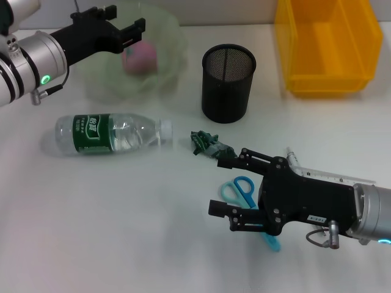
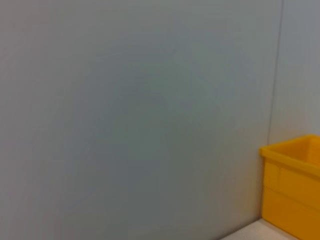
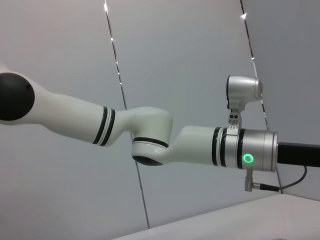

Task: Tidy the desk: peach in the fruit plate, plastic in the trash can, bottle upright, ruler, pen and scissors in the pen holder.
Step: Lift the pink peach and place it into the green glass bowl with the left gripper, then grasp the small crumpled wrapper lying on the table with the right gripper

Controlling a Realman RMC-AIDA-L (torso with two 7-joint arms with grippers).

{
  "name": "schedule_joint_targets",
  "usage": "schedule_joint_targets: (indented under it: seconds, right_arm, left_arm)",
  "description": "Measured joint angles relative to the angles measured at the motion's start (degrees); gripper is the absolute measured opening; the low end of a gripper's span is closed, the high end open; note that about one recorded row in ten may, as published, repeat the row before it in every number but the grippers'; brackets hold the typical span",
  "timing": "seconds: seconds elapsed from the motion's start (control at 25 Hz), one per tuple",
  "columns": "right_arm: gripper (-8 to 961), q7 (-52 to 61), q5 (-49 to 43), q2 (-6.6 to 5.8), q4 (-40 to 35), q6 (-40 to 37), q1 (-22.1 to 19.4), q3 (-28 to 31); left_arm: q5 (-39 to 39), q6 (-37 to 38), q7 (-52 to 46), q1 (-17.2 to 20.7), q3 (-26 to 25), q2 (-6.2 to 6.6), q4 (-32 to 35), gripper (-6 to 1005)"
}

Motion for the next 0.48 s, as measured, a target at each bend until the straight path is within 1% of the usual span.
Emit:
schedule_joint_targets:
  seconds: [0.2, 0.32, 0.4, 0.44, 0.48]
  right_arm:
    - [839, 0.0, 0.07, 0.0, 0.13, 0.07, 0.01, 0.0]
    - [839, 0.0, 0.15, 0.0, 0.13, 0.08, 0.02, 0.0]
    - [839, 0.0, 0.26, 0.0, 0.13, 0.08, 0.01, 0.0]
    - [839, 0.01, 0.36, 0.0, 0.14, 0.08, 0.01, -0.01]
    - [839, 0.01, 0.48, 0.0, 0.14, 0.08, -0.03, 0.0]
  left_arm:
    - [-0.12, 0.92, -0.3, 0.47, -0.26, 0.09, 0.55, 686]
    - [-0.13, 3.38, -0.61, 1.25, -0.12, 0.2, 1.26, 727]
    - [-0.13, 3.38, -0.61, 1.25, -0.12, 0.2, 1.26, 754]
    - [-0.63, 10.59, -1.95, 2.98, -0.98, 0.37, 2.62, 767]
    - [-0.63, 10.59, -1.95, 2.98, -0.98, 0.37, 2.62, 765]
